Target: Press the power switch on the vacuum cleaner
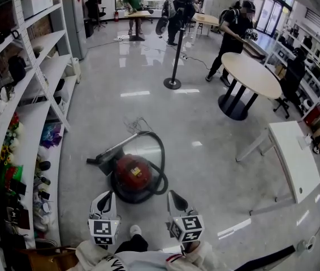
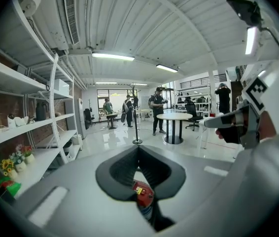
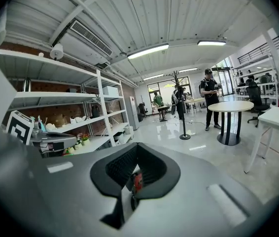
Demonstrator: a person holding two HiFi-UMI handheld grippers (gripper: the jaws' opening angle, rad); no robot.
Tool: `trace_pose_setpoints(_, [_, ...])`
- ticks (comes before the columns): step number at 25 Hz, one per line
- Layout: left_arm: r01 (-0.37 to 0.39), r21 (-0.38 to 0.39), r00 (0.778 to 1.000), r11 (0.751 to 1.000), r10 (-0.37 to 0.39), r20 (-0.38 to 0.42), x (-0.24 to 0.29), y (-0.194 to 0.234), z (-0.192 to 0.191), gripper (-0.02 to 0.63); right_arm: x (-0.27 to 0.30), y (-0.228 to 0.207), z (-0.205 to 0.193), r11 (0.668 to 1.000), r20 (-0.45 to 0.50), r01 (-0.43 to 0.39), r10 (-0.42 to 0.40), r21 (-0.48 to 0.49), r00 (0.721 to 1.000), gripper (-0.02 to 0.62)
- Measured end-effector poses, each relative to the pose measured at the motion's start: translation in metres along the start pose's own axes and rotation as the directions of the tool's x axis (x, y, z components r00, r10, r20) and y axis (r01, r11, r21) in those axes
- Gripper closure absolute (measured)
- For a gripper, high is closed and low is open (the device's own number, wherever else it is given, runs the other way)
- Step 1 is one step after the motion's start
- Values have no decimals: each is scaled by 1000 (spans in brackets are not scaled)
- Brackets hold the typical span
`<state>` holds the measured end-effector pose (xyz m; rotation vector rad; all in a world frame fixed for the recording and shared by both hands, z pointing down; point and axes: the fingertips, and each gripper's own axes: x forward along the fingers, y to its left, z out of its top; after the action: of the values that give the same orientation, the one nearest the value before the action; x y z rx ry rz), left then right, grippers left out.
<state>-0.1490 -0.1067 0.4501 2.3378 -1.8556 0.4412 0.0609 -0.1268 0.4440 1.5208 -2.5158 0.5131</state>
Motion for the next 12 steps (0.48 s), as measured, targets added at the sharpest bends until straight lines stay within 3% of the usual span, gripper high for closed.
trace_pose_setpoints(12, [31, -8, 999, 999, -31, 7, 28, 44, 2, 606, 50, 23, 9, 1000, -12, 19, -20, -19, 1000, 595])
